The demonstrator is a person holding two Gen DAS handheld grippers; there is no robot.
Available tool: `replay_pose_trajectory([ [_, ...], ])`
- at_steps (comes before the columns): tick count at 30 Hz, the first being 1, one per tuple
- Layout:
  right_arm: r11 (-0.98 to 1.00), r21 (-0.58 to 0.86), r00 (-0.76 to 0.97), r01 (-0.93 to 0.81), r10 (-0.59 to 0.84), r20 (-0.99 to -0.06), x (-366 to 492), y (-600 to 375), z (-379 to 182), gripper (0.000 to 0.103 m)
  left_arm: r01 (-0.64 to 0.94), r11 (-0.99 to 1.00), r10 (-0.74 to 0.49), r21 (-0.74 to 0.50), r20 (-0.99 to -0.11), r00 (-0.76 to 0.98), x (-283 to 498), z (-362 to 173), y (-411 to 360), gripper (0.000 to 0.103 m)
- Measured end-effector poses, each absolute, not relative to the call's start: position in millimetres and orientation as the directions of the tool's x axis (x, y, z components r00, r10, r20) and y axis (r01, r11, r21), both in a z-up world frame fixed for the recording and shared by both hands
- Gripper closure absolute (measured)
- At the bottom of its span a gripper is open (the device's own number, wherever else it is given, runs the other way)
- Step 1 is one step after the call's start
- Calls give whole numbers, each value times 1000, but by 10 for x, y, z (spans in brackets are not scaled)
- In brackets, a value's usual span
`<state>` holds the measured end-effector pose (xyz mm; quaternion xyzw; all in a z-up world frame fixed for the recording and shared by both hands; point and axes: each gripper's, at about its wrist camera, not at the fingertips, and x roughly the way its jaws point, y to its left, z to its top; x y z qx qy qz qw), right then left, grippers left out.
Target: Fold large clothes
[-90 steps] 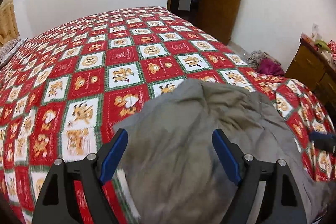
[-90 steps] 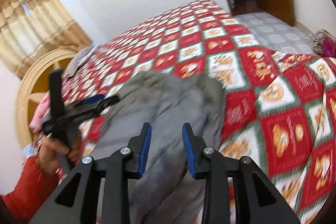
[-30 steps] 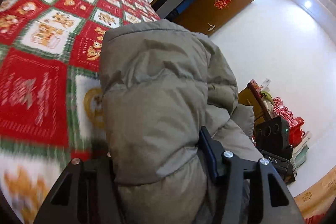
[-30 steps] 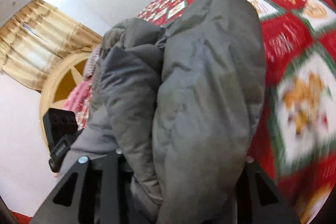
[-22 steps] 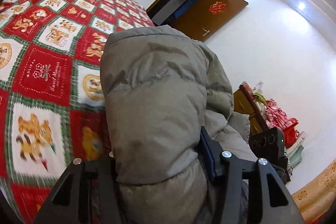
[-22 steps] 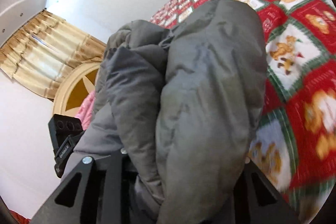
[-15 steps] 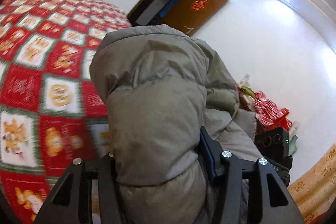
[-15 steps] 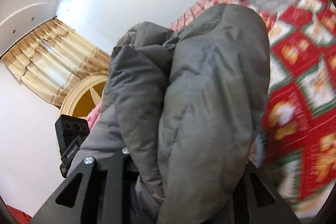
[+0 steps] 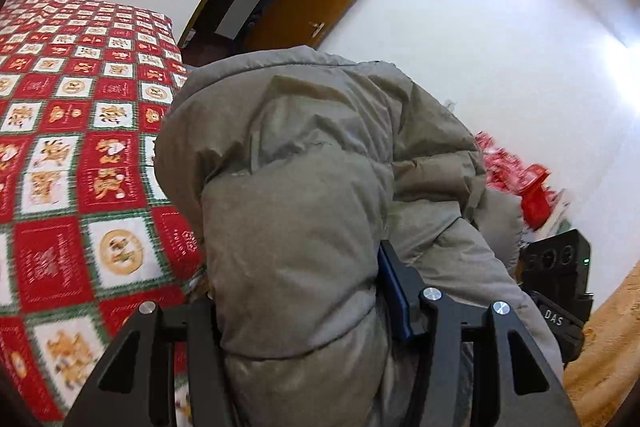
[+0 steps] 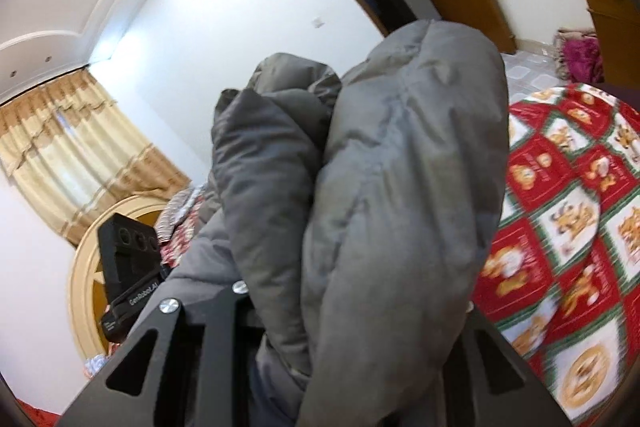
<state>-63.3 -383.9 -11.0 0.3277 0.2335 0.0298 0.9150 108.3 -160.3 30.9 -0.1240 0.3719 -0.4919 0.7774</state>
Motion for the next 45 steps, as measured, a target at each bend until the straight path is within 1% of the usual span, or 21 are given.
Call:
replay_pose_trajectory([
  [4,757,635,874,152,196,-444,-578,-4074,-342,72,683,561,-792,-467,-542,280,1098,170,-1976,50],
  [7,754,634,860,175,196,-471,-489,-4291,-543,72,668,602,-753,-436,-588,295,1165,49,-2178,50],
  [14,769,600,816,221,192,-545,-223,-4520,-698,72,650,672,-670,-354,-664,332,1246,-104,-2538,50],
  [17,757,597,779,267,195,-596,-101,-4673,-962,72,632,710,-618,-311,-705,348,1288,-216,-2665,50],
  [20,734,619,770,280,214,-601,-39,-4789,-1175,71,623,739,-572,-256,-727,380,1296,-302,-2732,49],
  [22,728,623,765,286,218,-606,35,-4851,-1228,70,622,752,-546,-218,-735,402,1303,-348,-2770,48],
  [25,753,594,763,284,198,-615,109,-4917,-1231,71,606,771,-522,-198,-742,422,1343,-442,-2810,41],
  [28,769,563,760,304,160,-630,114,-4840,-1102,70,594,784,-505,-179,-741,442,1358,-491,-2829,33],
  [29,768,559,763,312,149,-629,96,-4841,-1084,65,591,789,-498,-170,-740,452,1353,-493,-2834,27],
  [30,765,559,765,318,141,-629,76,-4799,-1059,63,587,794,-486,-156,-743,459,1360,-496,-2841,21],
  [31,763,553,764,334,125,-633,39,-4801,-1038,55,584,799,-475,-144,-747,465,1362,-487,-2843,18],
  [32,766,536,757,355,101,-646,-11,-4796,-1000,45,584,799,-473,-142,-748,465,1380,-485,-2843,14],
  [33,769,516,748,376,77,-660,-76,-4755,-970,38,587,796,-478,-149,-750,458,1390,-480,-2826,12],
  [34,770,485,734,415,31,-678,-171,-4756,-908,23,586,792,-488,-170,-753,441,1403,-468,-2782,11],
  [35,766,472,737,435,-2,-676,-273,-4755,-859,20,586,787,-502,-194,-753,425,1417,-457,-2743,10],
  [37,765,444,756,467,-85,-650,-581,-4717,-655,22,579,783,-518,-229,-754,403,1431,-440,-2666,9],
  [39,779,371,757,504,-192,-625,-788,-4618,-423,39,571,786,-518,-236,-756,400,1418,-414,-2638,9],
  [40,793,299,748,531,-273,-605,-911,-4516,-232,57,568,790,-514,-232,-756,406,1400,-387,-2626,9],
  [41,802,269,748,533,-298,-593,-942,-4480,-143,67,569,792,-509,-222,-754,414,1374,-360,-2624,9],
  [43,844,200,765,498,-319,-559,-966,-4284,124,69,575,796,-497,-191,-749,439,1326,-320,-2634,9],
  [45,883,130,772,451,-314,-552,-771,-4155,290,69,592,794,-479,-138,-741,471,1251,-273,-2684,9],
])
